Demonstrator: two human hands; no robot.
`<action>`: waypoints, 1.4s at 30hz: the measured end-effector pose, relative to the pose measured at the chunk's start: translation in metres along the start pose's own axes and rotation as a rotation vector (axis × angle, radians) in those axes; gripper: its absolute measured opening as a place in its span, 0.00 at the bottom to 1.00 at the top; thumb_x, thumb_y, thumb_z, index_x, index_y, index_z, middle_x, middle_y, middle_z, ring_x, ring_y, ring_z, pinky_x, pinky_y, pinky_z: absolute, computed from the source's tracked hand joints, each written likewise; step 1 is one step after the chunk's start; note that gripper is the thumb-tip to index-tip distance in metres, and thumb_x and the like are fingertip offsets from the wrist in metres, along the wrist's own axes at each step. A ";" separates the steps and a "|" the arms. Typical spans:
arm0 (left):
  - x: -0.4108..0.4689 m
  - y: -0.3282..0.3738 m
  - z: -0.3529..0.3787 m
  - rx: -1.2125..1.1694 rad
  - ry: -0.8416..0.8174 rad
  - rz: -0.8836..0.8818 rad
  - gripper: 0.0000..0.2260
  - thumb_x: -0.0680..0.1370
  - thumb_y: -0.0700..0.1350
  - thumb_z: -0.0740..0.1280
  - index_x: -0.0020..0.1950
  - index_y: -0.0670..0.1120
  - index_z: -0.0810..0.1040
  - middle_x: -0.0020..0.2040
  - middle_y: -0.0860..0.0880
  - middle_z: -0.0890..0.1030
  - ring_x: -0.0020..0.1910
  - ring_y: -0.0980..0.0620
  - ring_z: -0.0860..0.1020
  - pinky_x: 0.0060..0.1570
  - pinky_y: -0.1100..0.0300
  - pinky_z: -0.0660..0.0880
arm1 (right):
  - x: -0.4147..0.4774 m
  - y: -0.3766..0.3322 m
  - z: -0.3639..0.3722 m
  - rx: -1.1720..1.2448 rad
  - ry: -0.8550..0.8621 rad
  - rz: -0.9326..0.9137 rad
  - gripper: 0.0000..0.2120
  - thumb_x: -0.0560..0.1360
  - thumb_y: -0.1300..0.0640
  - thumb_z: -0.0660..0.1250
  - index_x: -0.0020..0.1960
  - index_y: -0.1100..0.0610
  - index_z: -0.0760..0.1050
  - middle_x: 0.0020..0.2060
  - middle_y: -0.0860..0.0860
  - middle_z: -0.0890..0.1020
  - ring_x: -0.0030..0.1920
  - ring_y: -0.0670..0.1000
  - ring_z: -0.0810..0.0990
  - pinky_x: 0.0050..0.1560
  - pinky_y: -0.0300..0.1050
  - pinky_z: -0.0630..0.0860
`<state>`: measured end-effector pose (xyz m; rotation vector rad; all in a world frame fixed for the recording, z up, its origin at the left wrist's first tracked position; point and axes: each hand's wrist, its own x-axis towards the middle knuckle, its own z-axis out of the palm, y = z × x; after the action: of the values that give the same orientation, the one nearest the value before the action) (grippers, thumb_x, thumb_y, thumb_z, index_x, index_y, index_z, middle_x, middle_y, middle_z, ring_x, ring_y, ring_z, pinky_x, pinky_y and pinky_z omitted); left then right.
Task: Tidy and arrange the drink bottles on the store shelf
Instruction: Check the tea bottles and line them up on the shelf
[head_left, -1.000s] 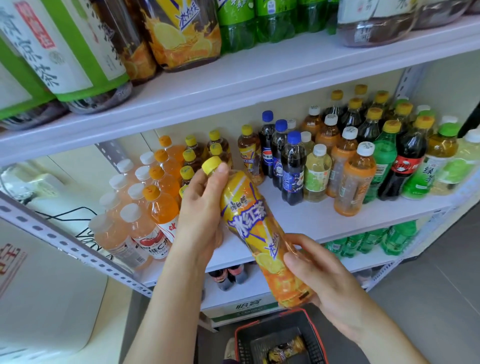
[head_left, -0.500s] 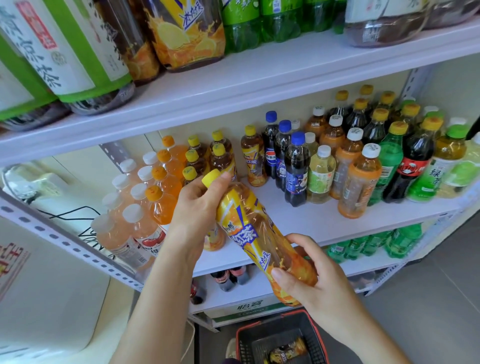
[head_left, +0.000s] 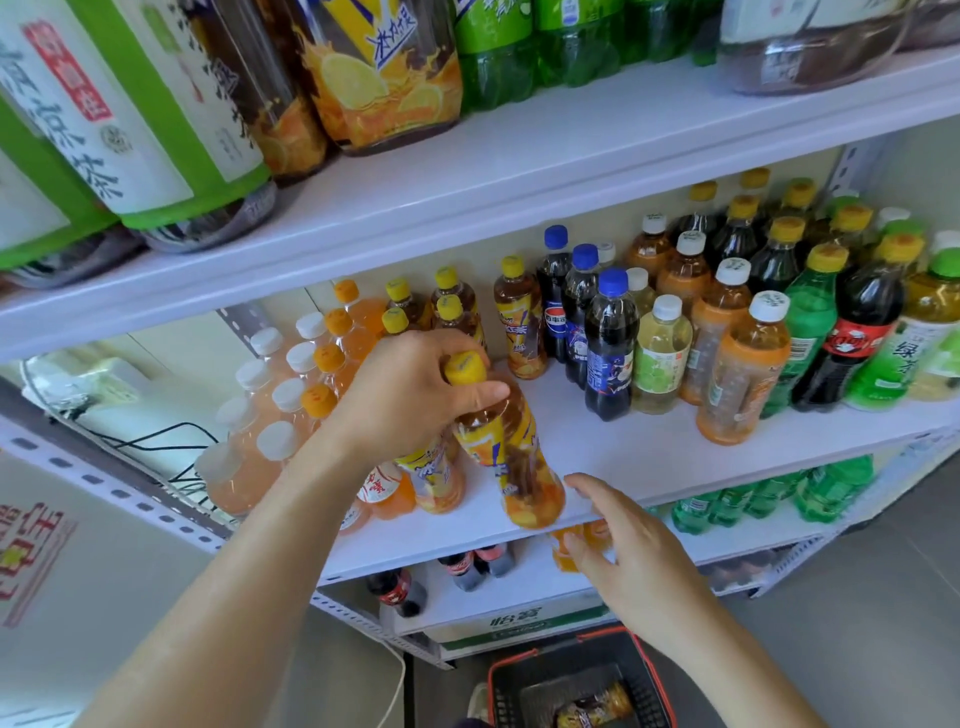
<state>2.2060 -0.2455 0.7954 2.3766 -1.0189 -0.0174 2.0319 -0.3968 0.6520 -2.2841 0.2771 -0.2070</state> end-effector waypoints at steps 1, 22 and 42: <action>0.006 -0.003 0.002 0.085 0.004 0.018 0.12 0.72 0.57 0.74 0.46 0.50 0.81 0.28 0.59 0.76 0.31 0.61 0.75 0.29 0.70 0.66 | 0.003 0.002 0.000 -0.015 0.004 0.013 0.23 0.78 0.52 0.66 0.72 0.47 0.66 0.62 0.41 0.74 0.63 0.47 0.74 0.51 0.34 0.67; 0.089 -0.046 0.051 0.951 -0.091 -0.211 0.20 0.80 0.59 0.63 0.64 0.46 0.74 0.56 0.43 0.78 0.59 0.41 0.75 0.41 0.52 0.72 | 0.168 -0.006 -0.079 -0.437 0.297 -0.024 0.35 0.75 0.59 0.65 0.78 0.60 0.54 0.77 0.57 0.56 0.75 0.61 0.57 0.73 0.54 0.60; 0.165 -0.022 0.099 0.549 -0.123 -0.022 0.14 0.76 0.49 0.69 0.60 0.46 0.76 0.56 0.40 0.78 0.54 0.40 0.78 0.46 0.54 0.71 | 0.189 0.012 -0.083 -0.149 0.449 0.065 0.27 0.73 0.61 0.71 0.70 0.52 0.67 0.61 0.55 0.76 0.62 0.59 0.74 0.58 0.55 0.74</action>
<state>2.3168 -0.3916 0.7329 2.9100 -1.1706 0.1250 2.1925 -0.5140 0.7095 -2.3497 0.6127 -0.6877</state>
